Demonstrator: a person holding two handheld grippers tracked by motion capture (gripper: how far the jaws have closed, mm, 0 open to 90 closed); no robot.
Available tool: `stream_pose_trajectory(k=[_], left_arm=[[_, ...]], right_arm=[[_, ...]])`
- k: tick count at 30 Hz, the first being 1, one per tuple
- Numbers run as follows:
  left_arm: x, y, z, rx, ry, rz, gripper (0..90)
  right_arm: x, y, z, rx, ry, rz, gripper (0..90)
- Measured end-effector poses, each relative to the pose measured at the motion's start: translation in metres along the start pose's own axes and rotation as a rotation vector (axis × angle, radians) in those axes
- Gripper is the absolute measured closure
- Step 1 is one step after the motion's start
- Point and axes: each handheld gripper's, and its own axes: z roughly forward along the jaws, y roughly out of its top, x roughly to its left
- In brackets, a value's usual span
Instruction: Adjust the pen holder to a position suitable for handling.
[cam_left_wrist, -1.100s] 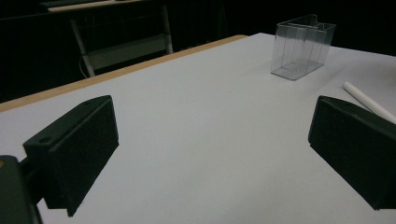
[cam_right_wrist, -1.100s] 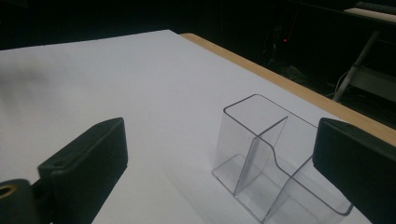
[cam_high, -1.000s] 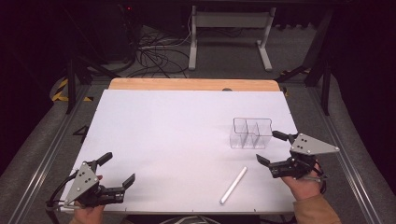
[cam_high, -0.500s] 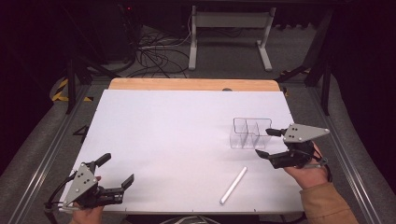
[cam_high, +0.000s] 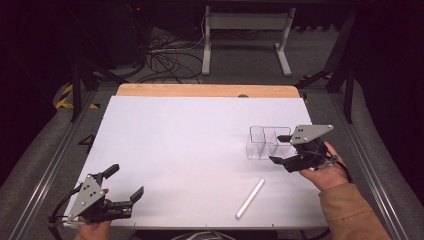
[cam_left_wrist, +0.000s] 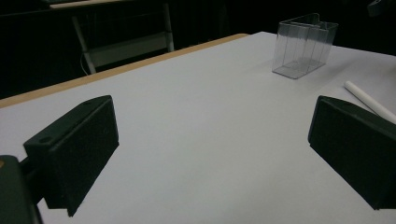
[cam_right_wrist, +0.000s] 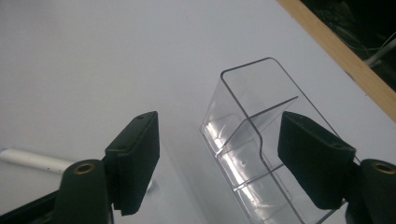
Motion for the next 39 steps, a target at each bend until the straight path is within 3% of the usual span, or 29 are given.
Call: stream_pose_trajectory(k=[5, 13, 16, 28, 39], left_arm=[[0.0, 0.0, 0.0, -0.001, 0.001, -0.002, 2.6], [0.0, 0.0, 0.0, 0.001, 0.0, 0.002, 2.6], [0.0, 0.0, 0.0, 0.002, -0.001, 0.002, 2.6], [0.0, 0.0, 0.0, 0.001, -0.002, 0.003, 2.6], [0.001, -0.001, 0.0, 0.0, -0.004, 0.0, 2.6]], right_arm=[[-0.004, 0.003, 0.011, 0.054, 0.01, -0.041, 32.6], [-0.009, 0.005, 0.019, 0.096, 0.014, -0.071, 36.4], [-0.011, 0.006, 0.025, 0.132, 0.012, -0.125, 39.0], [-0.02, 0.009, 0.032, 0.157, 0.02, -0.142, 44.9], [-0.032, 0.007, 0.051, 0.272, 0.039, -0.174, 60.5]])
